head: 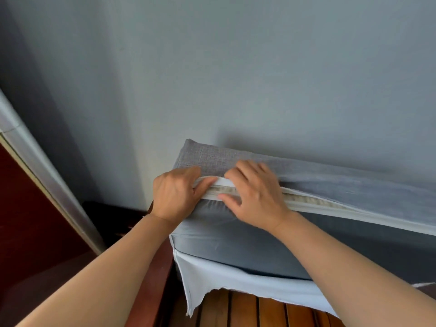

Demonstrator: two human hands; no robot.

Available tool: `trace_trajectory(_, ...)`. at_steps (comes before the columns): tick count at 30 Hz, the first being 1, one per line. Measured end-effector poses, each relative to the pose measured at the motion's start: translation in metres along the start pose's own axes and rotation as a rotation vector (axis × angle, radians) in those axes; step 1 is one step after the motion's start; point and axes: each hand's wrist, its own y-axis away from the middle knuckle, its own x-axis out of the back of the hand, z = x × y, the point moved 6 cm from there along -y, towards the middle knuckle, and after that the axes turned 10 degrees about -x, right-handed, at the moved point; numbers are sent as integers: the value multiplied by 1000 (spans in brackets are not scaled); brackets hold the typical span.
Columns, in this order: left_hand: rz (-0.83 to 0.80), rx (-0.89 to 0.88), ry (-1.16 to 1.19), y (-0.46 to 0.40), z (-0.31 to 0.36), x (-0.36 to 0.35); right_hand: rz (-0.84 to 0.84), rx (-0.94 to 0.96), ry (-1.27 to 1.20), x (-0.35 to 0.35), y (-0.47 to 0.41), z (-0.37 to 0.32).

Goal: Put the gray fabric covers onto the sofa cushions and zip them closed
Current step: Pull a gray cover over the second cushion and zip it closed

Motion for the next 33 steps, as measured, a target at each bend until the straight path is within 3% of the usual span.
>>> trace_trajectory(4,-59,-97,13,5,9,9,118,-61,97,8,8,1)
trace_trajectory(8,-309,-259,-47,24,9,14,173,-42,56,10,11,-3)
trace_trajectory(17,-699,82,-213,16,3,-10,120,-16,-81,23,41,-30)
trace_trajectory(22,-786,79,-323,9,10,1,48,-45,28,20,44,-26)
trace_trajectory(25,-652,-43,-283,5,28,7,44,-48,95,32,56,-15)
trace_trajectory(33,-763,-222,-113,-24,157,-64,29,-362,426,98,119,124)
